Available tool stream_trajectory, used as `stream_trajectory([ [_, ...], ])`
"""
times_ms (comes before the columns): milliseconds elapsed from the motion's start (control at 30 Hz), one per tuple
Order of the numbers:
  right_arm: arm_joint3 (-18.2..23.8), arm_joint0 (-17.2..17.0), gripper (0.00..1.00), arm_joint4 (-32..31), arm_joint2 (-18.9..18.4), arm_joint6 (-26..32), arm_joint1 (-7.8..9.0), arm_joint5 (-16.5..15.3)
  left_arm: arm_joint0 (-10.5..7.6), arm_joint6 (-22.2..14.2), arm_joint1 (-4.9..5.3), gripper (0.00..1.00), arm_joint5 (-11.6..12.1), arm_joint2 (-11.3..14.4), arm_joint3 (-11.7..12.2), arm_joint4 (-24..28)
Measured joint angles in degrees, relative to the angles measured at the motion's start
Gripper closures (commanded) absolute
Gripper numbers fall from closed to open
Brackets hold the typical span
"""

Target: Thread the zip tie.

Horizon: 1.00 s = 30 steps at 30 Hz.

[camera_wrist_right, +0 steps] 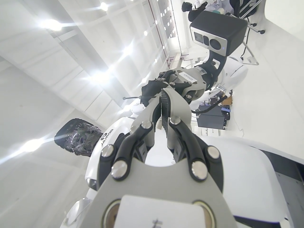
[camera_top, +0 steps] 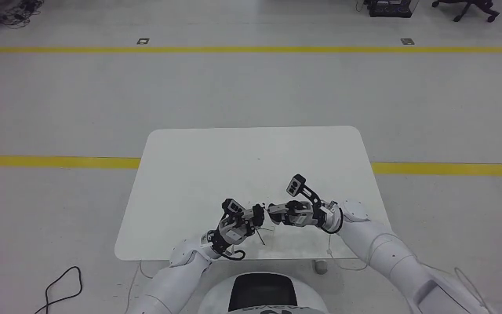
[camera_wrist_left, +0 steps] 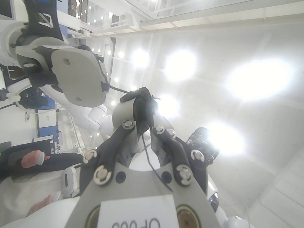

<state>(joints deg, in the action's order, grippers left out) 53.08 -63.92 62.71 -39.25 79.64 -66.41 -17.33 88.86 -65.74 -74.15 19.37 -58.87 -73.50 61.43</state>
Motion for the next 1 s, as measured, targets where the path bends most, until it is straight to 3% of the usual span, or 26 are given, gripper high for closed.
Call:
stream_trajectory([
  [1000, -2.2, 0.5, 1.0, -1.4, 0.0, 0.0, -0.93, 1.0, 0.0, 0.0, 0.0, 1.0, 0.0, 0.0, 0.0, 0.0],
])
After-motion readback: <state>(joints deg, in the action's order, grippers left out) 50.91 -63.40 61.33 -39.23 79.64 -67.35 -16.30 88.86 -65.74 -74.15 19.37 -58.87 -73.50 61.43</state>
